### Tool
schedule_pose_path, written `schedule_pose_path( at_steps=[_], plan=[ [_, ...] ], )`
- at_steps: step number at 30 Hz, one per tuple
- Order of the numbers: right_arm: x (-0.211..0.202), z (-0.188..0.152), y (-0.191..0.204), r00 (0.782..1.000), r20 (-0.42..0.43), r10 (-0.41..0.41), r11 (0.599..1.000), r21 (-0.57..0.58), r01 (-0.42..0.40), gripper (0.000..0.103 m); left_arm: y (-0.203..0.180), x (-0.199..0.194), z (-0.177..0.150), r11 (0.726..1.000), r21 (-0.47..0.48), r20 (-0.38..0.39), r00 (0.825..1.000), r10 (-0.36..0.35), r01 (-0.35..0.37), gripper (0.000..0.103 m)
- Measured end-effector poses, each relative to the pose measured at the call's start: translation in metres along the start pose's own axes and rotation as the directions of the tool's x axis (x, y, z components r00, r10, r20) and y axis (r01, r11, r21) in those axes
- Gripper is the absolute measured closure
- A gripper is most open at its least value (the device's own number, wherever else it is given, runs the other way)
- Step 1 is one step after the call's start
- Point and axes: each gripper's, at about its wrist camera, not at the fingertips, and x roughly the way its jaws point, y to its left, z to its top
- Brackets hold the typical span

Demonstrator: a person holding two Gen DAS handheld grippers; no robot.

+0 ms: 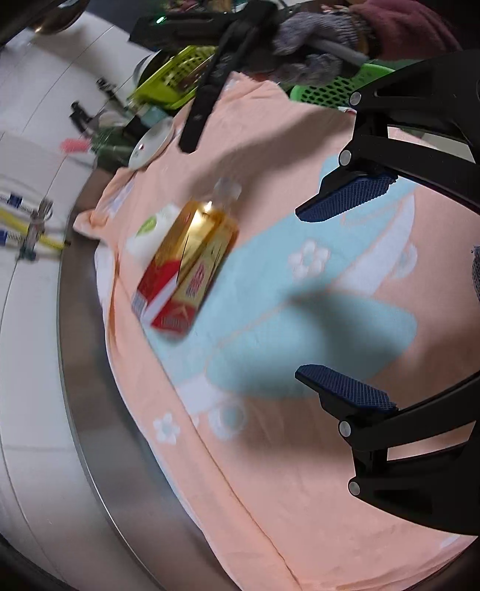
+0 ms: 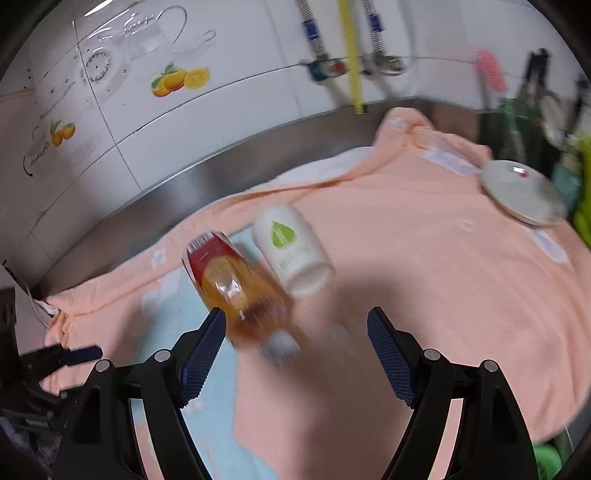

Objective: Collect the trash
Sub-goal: 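Grasp the white paper cup with the right gripper while the left gripper grasps the red-gold bottle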

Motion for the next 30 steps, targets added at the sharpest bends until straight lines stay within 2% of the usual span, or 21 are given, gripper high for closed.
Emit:
schedule_pose_path(
  at_steps=[8,10,13,19,24,26,28,30],
  plan=[
    [0.064,0.039,0.007,0.997,-0.071,-0.002,0.997,-0.077,-0.003,0.027,0.029,0.006,0.002,0.998,-0.056,-0.009,1.0,0.006,-0.007,0.024],
    [0.079,0.047,0.001,0.992,-0.11,0.056,0.997,-0.046,-0.061,0.027,0.034,0.009,0.003,0.998,-0.063,-0.011,1.0,0.008,-0.009,0.024],
    [0.095,0.054,-0.006,0.991,-0.121,0.049,0.998,-0.032,-0.053,0.027,0.04,0.012,0.005,0.997,-0.077,-0.014,1.0,0.008,-0.009,0.025],
    [0.124,0.053,-0.017,0.984,-0.175,0.04,0.998,-0.041,-0.048,0.027,0.044,0.017,0.007,0.996,-0.092,-0.018,1.0,0.006,-0.008,0.024],
    [0.136,0.05,-0.023,0.974,-0.181,0.139,0.99,0.029,-0.136,0.029,0.045,0.023,0.01,0.995,-0.104,-0.028,1.0,-0.004,0.001,0.024],
    [0.142,0.049,-0.023,0.971,-0.189,0.144,0.99,0.033,-0.14,0.032,0.044,0.024,0.012,0.994,-0.108,-0.03,1.0,-0.003,-0.001,0.024],
    [0.148,0.047,-0.022,0.966,-0.193,0.175,0.985,0.046,-0.169,0.038,0.045,0.025,0.015,0.993,-0.116,-0.03,1.0,-0.009,0.006,0.024],
    [0.148,0.046,-0.019,0.967,-0.178,0.183,0.983,0.048,-0.177,0.039,0.044,0.026,0.018,0.993,-0.12,-0.028,1.0,-0.011,0.008,0.024]
  ],
)
